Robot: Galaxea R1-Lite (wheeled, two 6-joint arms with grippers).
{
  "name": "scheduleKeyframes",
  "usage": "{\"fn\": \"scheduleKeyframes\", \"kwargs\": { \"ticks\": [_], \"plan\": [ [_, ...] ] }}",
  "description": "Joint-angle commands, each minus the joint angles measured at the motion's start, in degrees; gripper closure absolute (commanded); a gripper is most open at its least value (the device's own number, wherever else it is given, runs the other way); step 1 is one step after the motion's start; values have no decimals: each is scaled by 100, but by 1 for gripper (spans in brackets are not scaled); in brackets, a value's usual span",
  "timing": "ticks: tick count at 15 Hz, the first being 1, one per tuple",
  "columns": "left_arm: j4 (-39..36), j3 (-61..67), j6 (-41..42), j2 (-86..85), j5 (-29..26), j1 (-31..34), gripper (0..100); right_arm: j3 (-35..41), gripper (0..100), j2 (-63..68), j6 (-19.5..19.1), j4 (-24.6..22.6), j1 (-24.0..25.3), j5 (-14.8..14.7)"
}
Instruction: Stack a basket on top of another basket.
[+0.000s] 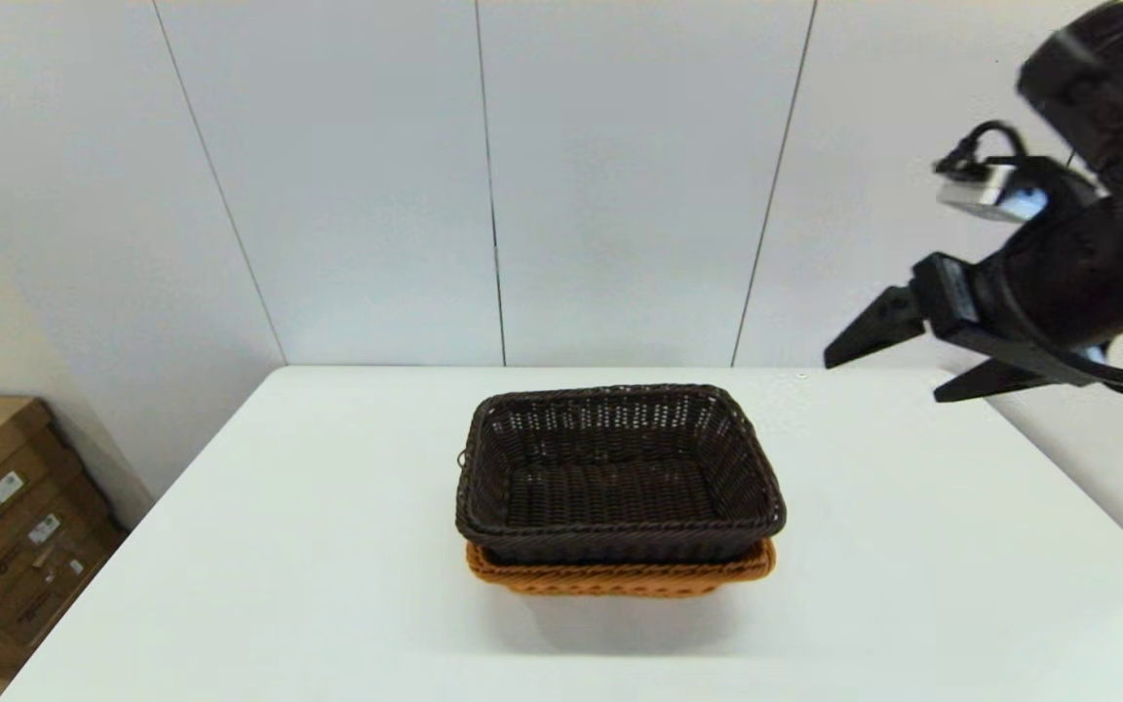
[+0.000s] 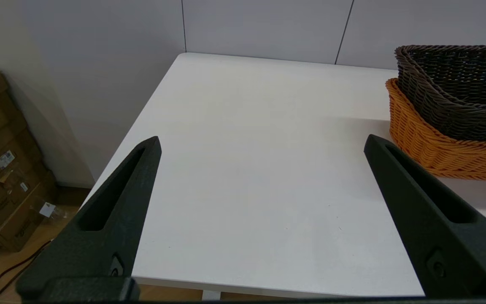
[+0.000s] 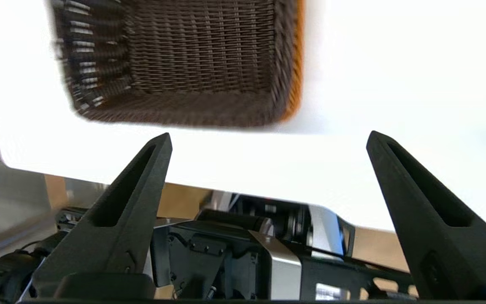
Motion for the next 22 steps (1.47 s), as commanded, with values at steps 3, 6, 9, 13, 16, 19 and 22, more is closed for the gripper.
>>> {"fn": "scheduleKeyframes", "kwargs": {
  "ticks": [3,6,9,13,16,19,22],
  "plan": [
    [2,0,-4,-1,2,2,0,2322,0,-3615,160,-359,-20,-707],
    [2,0,-4,-1,2,2,0,3060,0,-4863,143,-403,-55,-1401],
    [2,0,-4,-1,2,2,0,3288,0,-5672,125,-148,-547,-1462],
    [2,0,-4,-1,2,2,0,3798,0,-6832,-121,-96,-1066,-1427],
    [2,0,-4,-1,2,2,0,4158,0,-7412,-446,-122,-1910,-1313],
    [2,0,-4,-1,2,2,0,4492,0,-8018,-771,-122,-2015,-891],
    [2,0,-4,-1,2,2,0,4870,0,-8440,-806,-139,-1910,-830]
  ]
}}
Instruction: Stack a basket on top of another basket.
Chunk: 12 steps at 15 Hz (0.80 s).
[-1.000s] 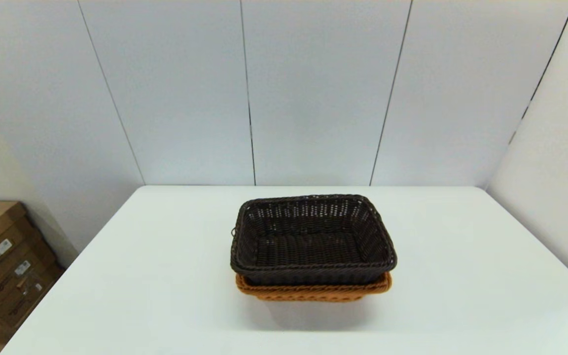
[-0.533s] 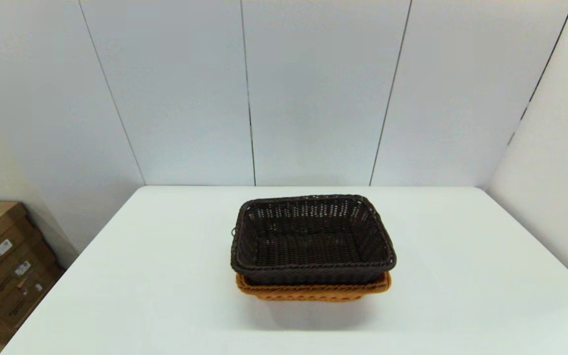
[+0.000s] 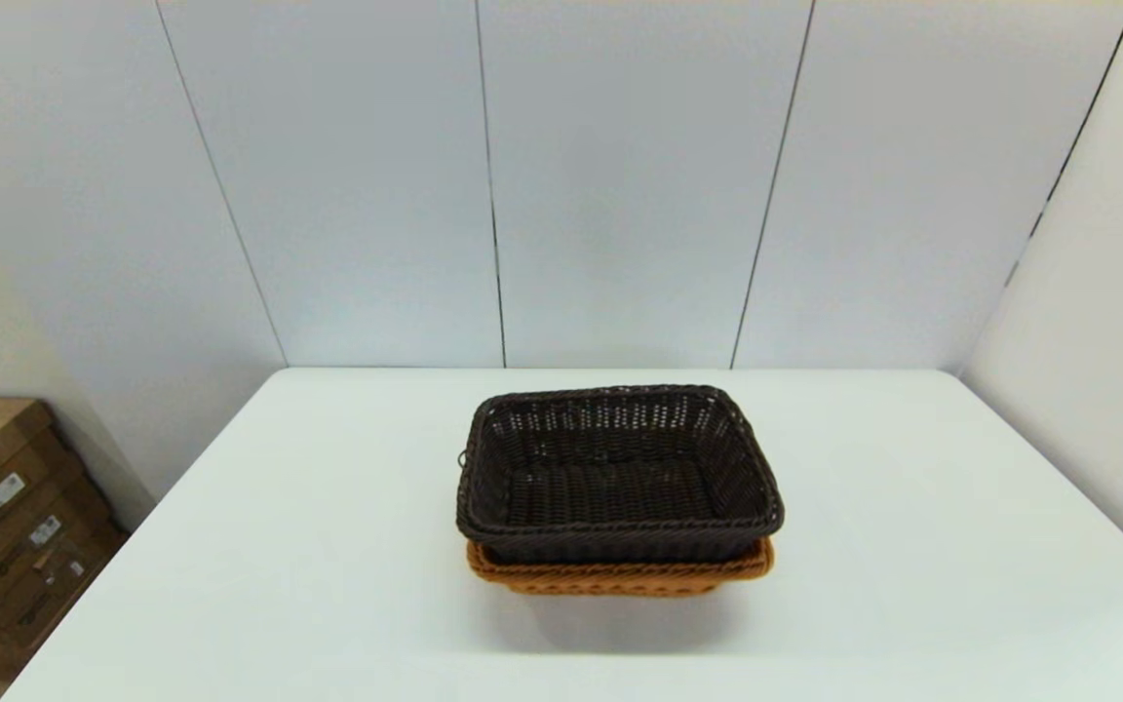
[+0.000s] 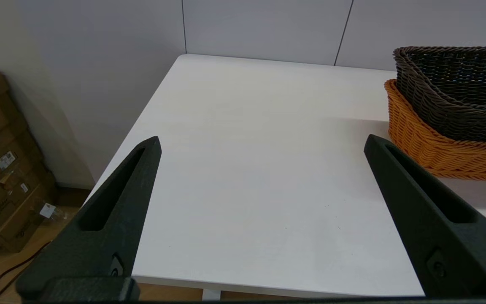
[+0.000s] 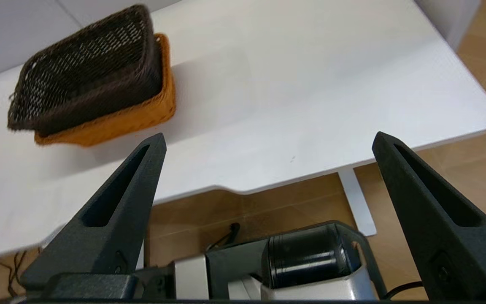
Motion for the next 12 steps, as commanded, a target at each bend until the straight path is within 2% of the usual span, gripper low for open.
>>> {"fn": "scheduleKeyframes", "kwargs": {
  "ticks": [1,2,4,5,7,10,12],
  "plan": [
    [2,0,-4,-1,1,2,0,395,0,-708,-93,4,129,83],
    [2,0,-4,-1,1,2,0,482,0,-796,-216,13,173,127],
    [2,0,-4,-1,1,2,0,1045,0,-1605,-998,-84,155,189],
    [2,0,-4,-1,1,2,0,1326,0,-1631,-1235,-216,155,163],
    [2,0,-4,-1,1,2,0,2047,0,-1631,-1288,-1024,155,171],
    [2,0,-4,-1,1,2,0,3972,0,-1631,-1675,-3652,155,57],
    [2,0,-4,-1,1,2,0,5202,0,-1631,-2070,-5331,155,48]
  ]
}}
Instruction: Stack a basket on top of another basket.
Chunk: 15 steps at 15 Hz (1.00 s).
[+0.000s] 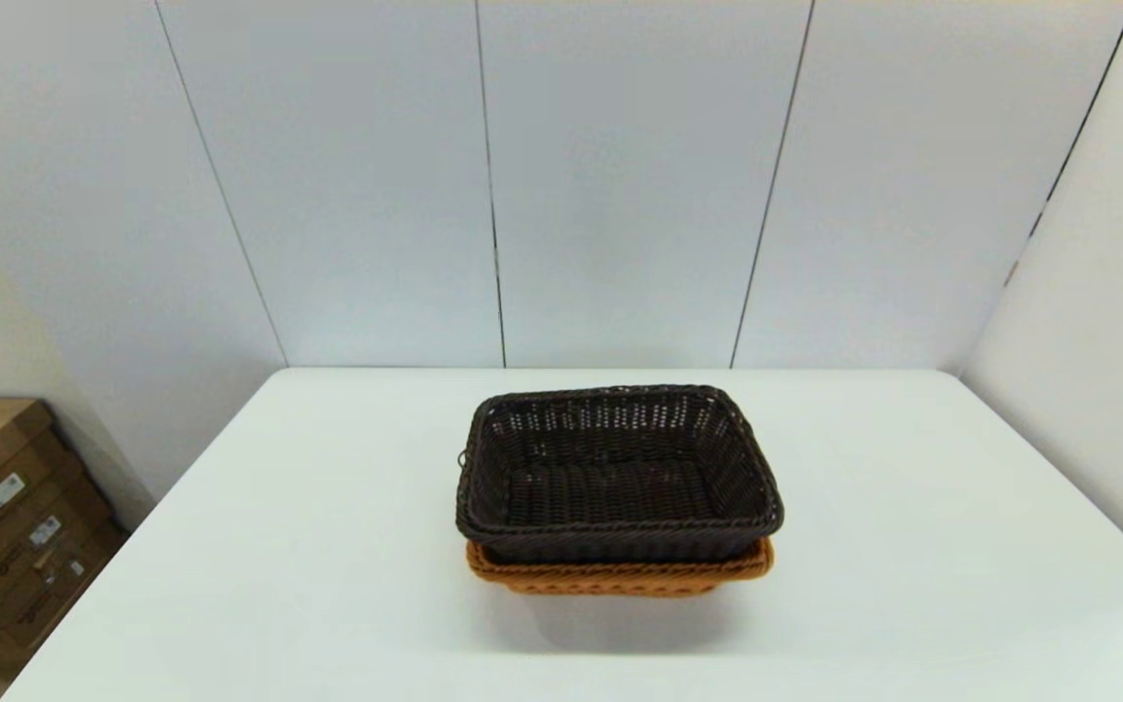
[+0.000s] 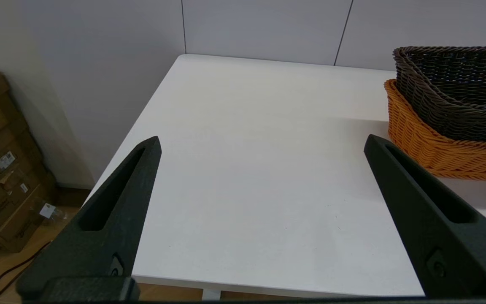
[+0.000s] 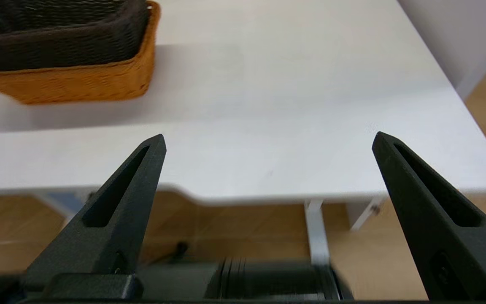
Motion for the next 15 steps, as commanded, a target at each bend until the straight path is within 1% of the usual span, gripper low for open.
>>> {"fn": "scheduleKeyframes", "kwargs": {
  "ticks": [1,4,5,6,15],
  "plan": [
    [0,0,-4,-1,5,2,0,2321,0,-13,-632,-3648,-2,24],
    [0,0,-4,-1,5,2,0,2479,0,-13,-667,-3771,-2,94],
    [0,0,-4,-1,5,2,0,2471,0,-13,-605,-3771,-2,112],
    [0,0,-4,-1,5,2,0,2471,0,-13,-509,-3771,-2,94],
    [0,0,-4,-1,5,2,0,2471,0,-13,-509,-3771,-2,103]
  ]
}}
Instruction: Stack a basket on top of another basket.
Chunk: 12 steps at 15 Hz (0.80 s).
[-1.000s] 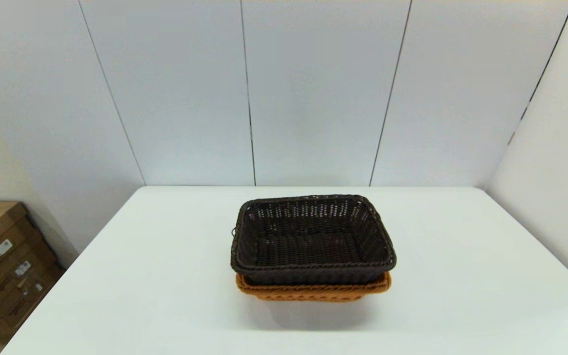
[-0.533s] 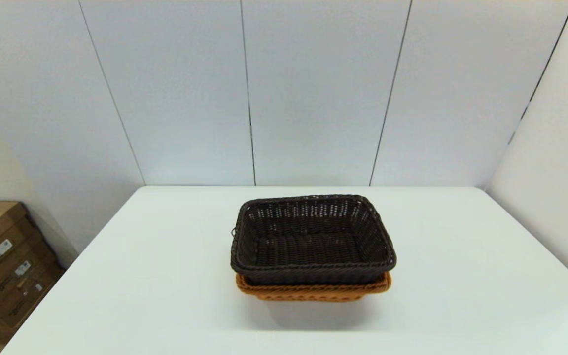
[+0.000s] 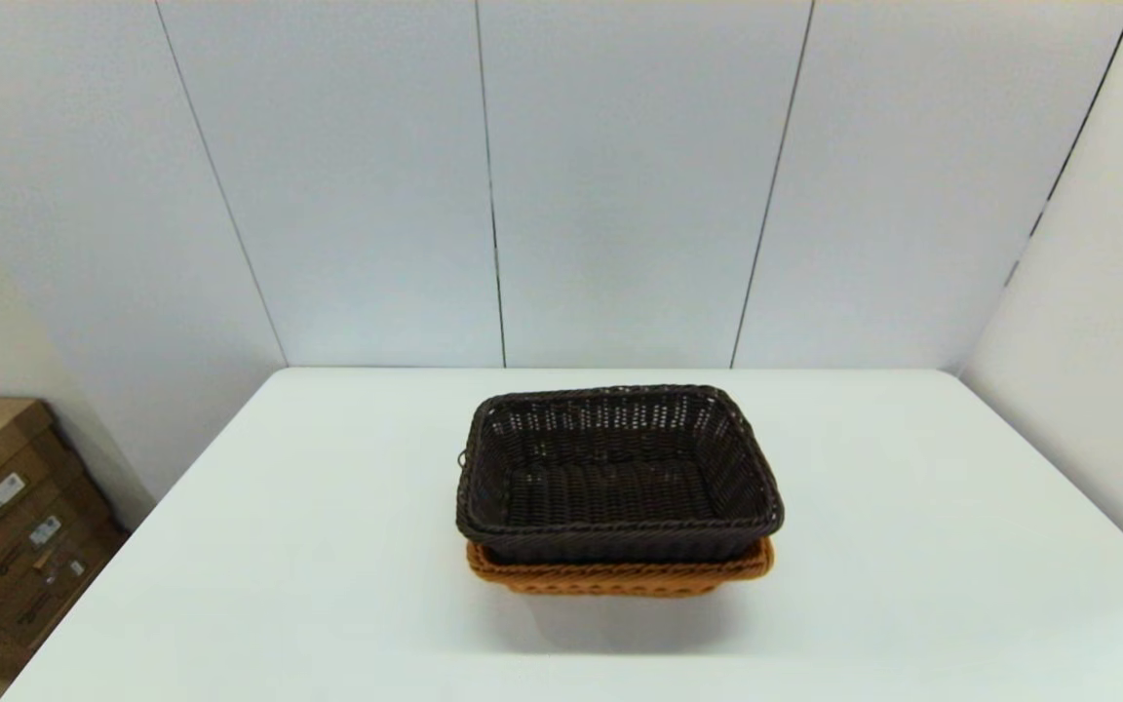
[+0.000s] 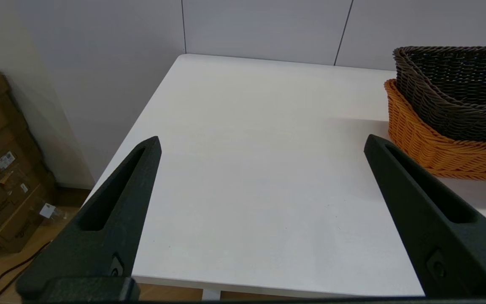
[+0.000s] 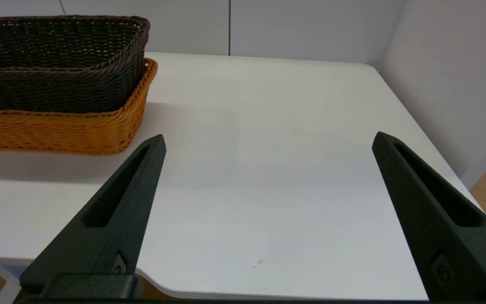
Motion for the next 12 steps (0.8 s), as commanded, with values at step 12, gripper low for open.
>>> {"fn": "scheduleKeyframes", "kwargs": {
  "ticks": [12],
  "plan": [
    [0,0,-16,-1,2,2,0,-4,0,7,166,11,7,-30]
  ]
}}
